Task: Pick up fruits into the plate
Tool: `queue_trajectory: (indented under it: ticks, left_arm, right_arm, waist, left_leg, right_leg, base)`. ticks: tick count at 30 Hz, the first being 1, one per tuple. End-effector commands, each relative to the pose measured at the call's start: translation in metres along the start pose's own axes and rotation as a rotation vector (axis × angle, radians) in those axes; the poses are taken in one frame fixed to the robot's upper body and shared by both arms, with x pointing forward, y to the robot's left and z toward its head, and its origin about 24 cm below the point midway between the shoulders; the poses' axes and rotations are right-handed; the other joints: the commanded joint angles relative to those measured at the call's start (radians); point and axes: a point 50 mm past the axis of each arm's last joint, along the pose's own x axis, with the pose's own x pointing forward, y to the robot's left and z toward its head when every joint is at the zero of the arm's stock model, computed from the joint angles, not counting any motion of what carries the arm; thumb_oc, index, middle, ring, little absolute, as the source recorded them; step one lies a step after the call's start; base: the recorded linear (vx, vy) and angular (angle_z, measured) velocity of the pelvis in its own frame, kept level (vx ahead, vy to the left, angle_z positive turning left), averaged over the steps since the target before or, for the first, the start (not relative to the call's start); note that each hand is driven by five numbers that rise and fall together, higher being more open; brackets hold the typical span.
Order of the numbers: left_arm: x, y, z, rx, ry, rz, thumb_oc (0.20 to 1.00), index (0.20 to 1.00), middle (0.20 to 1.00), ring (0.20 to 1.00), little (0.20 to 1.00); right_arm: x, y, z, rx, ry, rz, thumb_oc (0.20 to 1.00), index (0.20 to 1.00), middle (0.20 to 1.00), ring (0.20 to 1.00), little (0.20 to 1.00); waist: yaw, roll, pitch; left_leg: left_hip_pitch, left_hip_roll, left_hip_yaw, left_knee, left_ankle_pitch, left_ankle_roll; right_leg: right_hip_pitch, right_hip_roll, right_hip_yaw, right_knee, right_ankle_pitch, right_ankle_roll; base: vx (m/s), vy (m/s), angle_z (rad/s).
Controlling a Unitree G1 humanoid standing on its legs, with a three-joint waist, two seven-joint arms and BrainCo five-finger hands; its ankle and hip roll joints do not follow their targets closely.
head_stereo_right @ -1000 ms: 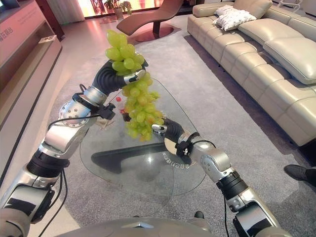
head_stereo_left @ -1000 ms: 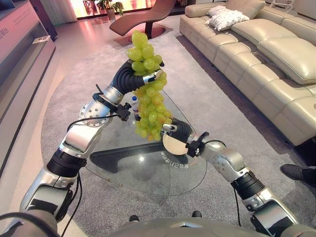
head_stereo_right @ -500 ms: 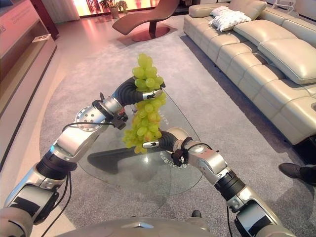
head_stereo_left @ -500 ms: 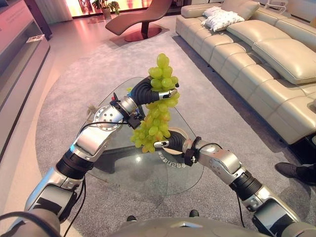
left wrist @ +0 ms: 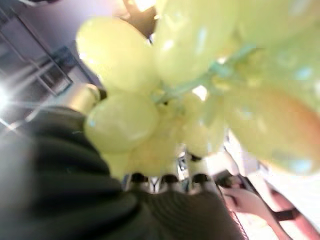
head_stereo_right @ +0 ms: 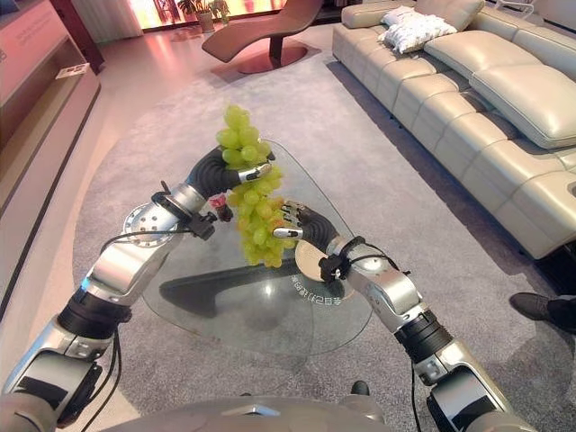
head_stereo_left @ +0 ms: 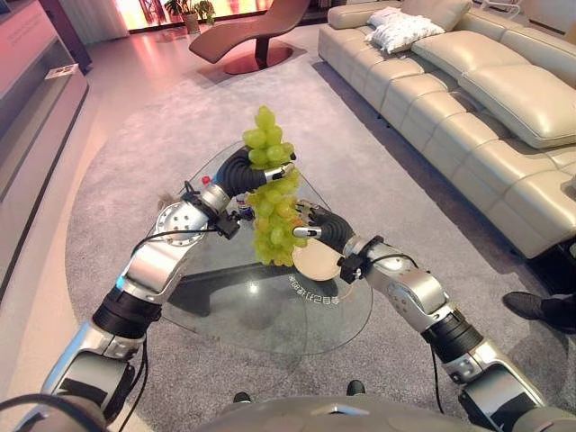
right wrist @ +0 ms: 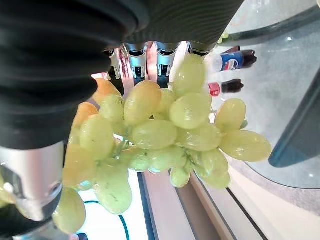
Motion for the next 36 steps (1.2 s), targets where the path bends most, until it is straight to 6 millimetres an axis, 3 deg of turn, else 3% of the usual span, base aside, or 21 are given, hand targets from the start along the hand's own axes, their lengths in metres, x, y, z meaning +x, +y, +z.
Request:
queue_trajectory:
  ticks: [1,8,22,31,36]
  left_arm:
    - [0.005,0.028,0.029,0.091,-0.141,0.11,0.2,0.2,0.2,0.2,0.2]
    - [0.002,0.025,0.025,0.065,-0.149,0.113,0.2,0.2,0.2,0.2,0.2]
    - [0.028,-0.008,0.041,0.02,-0.231,-0.01,0.2,0.2,0.2,0.2,0.2]
    - [0.044,-0.031,0.048,-0.017,-0.243,-0.101,0.2,0.2,0.2,0.2,0.2]
    - [0.048,-0.042,0.042,-0.055,-0.208,-0.124,0.2,0.2,0.2,0.2,0.2]
  right_arm:
    - [0.003,0.011,0.049,-0.003,-0.276,0.004,1.0,1.0,1.0,1.0,1.0]
    - [0.006,0.026,0.052,0.118,-0.293,0.1,1.0,1.0,1.0,1.0,1.0]
    - [0.015,0.1,0.055,0.415,-0.184,0.566,1.0,1.0,1.0,1.0,1.0]
    - [0.024,0.125,0.056,0.473,-0.125,0.65,1.0,1.0,1.0,1.0,1.0]
    - [0.027,0.132,0.059,0.483,-0.14,0.667,1.0,1.0,1.0,1.0,1.0]
  waist:
    - [0.009,-0.031,-0.01]
    - [0.01,-0.026,-0.007]
    - [0.006,-0.039,-0.017]
    - [0.001,-0.043,-0.023]
    - [0.001,-0.045,-0.024]
  left_leg:
    - [0.006,-0.002,-0.001,0.03,-0.102,0.014]
    - [0.001,0.001,0.002,0.033,-0.097,0.011]
    - [0.0,0.006,-0.009,0.032,-0.094,0.012]
    - [0.0,0.003,-0.009,0.029,-0.093,0.016]
    - [0.001,0.0,-0.008,0.029,-0.095,0.019]
  right_leg:
    - [0.056,-0.07,-0.068,0.03,-0.07,0.039]
    - [0.051,-0.068,-0.07,0.033,-0.07,0.036]
    - [0.053,-0.049,-0.051,0.041,-0.084,0.026]
    - [0.048,-0.047,-0.04,0.042,-0.082,0.026]
    - [0.047,-0.048,-0.039,0.041,-0.08,0.026]
  base:
    - [0.0,0.0,0.0]
    - [-0.01,0.004,-0.01]
    - [0.0,-0.001,0.0]
    - [0.0,0.0,0.0]
    - [0.0,0.0,0.0]
